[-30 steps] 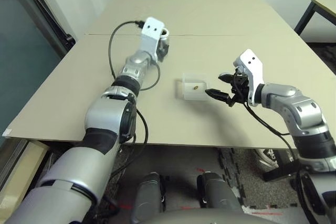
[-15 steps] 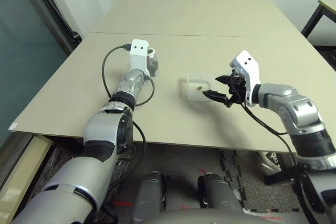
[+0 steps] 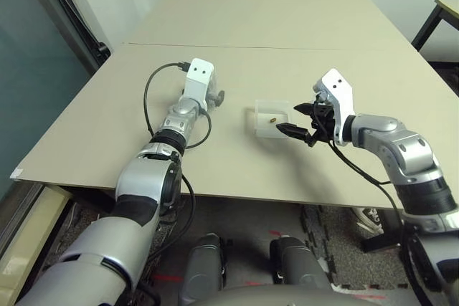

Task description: Pour the medicine from the bottle into the box.

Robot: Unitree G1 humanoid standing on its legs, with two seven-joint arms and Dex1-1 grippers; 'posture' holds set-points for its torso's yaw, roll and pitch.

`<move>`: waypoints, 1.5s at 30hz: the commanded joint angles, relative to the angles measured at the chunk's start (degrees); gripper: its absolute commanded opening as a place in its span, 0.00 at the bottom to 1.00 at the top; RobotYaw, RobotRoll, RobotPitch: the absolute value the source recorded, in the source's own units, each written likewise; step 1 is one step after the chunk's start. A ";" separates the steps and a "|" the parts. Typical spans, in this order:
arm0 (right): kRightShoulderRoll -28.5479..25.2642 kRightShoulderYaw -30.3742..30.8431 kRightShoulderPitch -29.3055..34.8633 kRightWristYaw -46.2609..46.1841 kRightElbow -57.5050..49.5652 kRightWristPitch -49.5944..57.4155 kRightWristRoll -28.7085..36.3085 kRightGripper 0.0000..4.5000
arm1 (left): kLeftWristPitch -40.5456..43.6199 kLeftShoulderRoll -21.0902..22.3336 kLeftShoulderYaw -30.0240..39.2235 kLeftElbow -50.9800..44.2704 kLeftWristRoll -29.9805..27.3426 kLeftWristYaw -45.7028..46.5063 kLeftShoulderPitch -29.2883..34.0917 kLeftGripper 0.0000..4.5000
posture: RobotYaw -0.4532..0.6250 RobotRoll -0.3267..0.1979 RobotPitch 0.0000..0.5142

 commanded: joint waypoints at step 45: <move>-0.14 0.38 2.36 0.43 -2.71 1.50 0.81 1.00 | 13.05 -0.36 3.42 -48.56 -7.13 3.77 28.89 0.99 | 0.43 0.62 0.18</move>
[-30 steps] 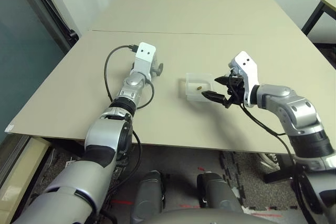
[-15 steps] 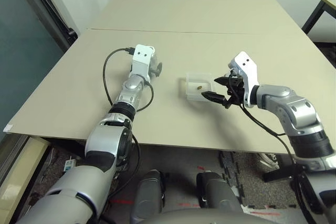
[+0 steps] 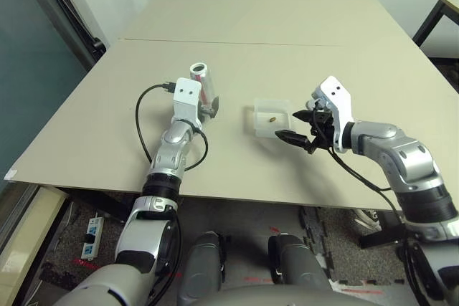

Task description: Pour the medicine from the bottle into the box.

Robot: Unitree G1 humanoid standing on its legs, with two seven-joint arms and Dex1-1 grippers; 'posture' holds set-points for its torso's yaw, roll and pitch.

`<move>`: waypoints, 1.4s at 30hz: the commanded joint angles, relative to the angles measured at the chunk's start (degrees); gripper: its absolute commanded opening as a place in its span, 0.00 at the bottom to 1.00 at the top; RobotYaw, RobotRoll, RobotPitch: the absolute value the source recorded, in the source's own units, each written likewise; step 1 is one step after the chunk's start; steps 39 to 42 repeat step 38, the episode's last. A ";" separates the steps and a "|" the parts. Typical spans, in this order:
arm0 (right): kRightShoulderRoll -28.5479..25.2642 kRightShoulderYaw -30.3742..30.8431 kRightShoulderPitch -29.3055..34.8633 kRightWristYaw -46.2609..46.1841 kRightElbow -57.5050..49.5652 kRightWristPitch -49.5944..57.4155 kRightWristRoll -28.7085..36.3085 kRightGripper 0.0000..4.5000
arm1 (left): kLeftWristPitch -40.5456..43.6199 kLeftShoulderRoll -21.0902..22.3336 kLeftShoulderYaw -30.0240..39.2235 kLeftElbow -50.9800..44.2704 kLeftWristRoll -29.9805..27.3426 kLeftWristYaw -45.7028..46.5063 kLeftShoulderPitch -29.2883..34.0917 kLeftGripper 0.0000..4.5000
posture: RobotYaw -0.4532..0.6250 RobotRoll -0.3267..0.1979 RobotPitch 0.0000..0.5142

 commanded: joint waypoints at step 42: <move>3.24 -32.12 0.10 -40.50 32.99 -38.02 -7.88 1.00 | -10.43 21.57 13.79 25.23 -9.36 -7.90 -7.65 0.99 | 0.45 0.62 0.21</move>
